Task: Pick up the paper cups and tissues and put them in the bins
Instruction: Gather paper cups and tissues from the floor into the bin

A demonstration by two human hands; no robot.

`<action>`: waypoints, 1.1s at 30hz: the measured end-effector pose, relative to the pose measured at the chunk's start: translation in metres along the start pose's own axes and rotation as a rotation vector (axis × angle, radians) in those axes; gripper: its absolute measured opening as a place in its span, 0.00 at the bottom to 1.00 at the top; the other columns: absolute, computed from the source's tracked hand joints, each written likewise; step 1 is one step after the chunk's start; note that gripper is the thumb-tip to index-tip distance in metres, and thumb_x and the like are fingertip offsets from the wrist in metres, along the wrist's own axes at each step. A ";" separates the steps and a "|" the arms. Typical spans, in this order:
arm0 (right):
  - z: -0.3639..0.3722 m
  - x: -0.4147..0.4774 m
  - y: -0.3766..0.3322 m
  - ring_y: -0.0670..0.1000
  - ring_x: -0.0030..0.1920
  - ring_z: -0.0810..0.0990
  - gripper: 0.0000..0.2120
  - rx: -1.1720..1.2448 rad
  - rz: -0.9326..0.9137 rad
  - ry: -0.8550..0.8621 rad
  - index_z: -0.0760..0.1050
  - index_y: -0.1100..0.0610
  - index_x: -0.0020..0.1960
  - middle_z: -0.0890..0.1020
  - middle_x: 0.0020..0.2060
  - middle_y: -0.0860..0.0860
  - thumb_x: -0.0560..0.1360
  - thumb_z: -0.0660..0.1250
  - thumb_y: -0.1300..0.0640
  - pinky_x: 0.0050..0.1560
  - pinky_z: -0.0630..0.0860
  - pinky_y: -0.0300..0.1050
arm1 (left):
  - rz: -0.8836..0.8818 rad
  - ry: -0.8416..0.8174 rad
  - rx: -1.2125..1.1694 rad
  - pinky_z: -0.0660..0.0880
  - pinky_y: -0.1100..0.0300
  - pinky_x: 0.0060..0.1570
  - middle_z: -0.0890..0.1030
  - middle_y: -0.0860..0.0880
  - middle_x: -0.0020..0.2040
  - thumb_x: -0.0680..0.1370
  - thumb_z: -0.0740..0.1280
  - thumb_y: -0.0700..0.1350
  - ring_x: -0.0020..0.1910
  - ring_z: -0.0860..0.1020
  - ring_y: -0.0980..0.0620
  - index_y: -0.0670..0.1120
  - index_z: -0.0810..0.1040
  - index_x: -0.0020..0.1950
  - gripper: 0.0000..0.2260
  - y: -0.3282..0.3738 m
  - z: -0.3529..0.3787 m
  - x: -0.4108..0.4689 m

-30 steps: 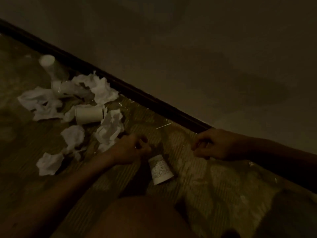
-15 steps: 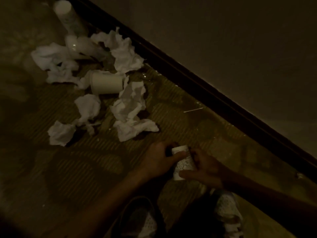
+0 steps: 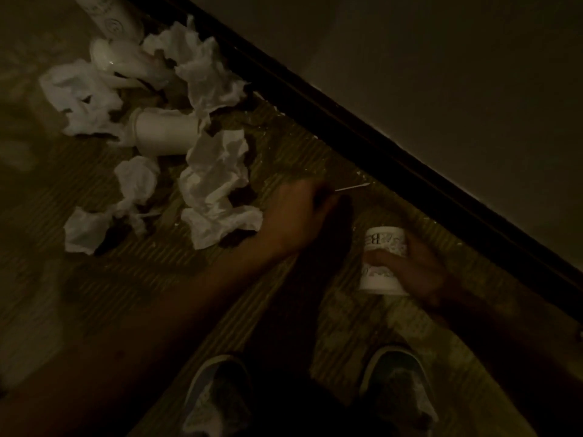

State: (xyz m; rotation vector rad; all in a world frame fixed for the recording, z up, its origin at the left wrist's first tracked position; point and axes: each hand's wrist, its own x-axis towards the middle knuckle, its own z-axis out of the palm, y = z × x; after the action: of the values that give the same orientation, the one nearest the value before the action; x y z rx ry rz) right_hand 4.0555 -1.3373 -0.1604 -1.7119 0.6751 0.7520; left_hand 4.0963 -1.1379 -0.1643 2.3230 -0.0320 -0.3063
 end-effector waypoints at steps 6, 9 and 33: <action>-0.019 0.012 0.003 0.49 0.40 0.84 0.16 0.143 0.009 -0.054 0.78 0.52 0.56 0.84 0.46 0.51 0.69 0.74 0.58 0.28 0.77 0.38 | 0.023 -0.041 0.368 0.71 0.55 0.46 0.77 0.46 0.61 0.80 0.63 0.53 0.56 0.78 0.43 0.51 0.75 0.65 0.15 0.003 0.021 0.032; -0.017 0.016 0.003 0.47 0.38 0.85 0.16 0.175 -0.008 -0.068 0.78 0.50 0.54 0.85 0.44 0.50 0.68 0.75 0.56 0.31 0.77 0.39 | 0.056 -0.048 0.450 0.70 0.53 0.42 0.74 0.45 0.63 0.80 0.63 0.51 0.55 0.78 0.42 0.49 0.74 0.66 0.16 0.001 0.030 0.032; 0.105 -0.004 -0.043 0.55 0.44 0.85 0.43 0.260 0.032 -0.557 0.73 0.58 0.66 0.84 0.50 0.58 0.51 0.74 0.49 0.40 0.79 0.50 | -0.429 0.250 -0.450 0.78 0.62 0.42 0.84 0.55 0.41 0.77 0.70 0.45 0.40 0.81 0.60 0.51 0.83 0.43 0.03 -0.033 -0.034 -0.109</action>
State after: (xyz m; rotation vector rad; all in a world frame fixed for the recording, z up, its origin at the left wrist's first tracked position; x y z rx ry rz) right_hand 4.0698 -1.2250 -0.1532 -1.1794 0.3892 1.0583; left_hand 3.9964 -1.0788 -0.1423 1.8844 0.6039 -0.2045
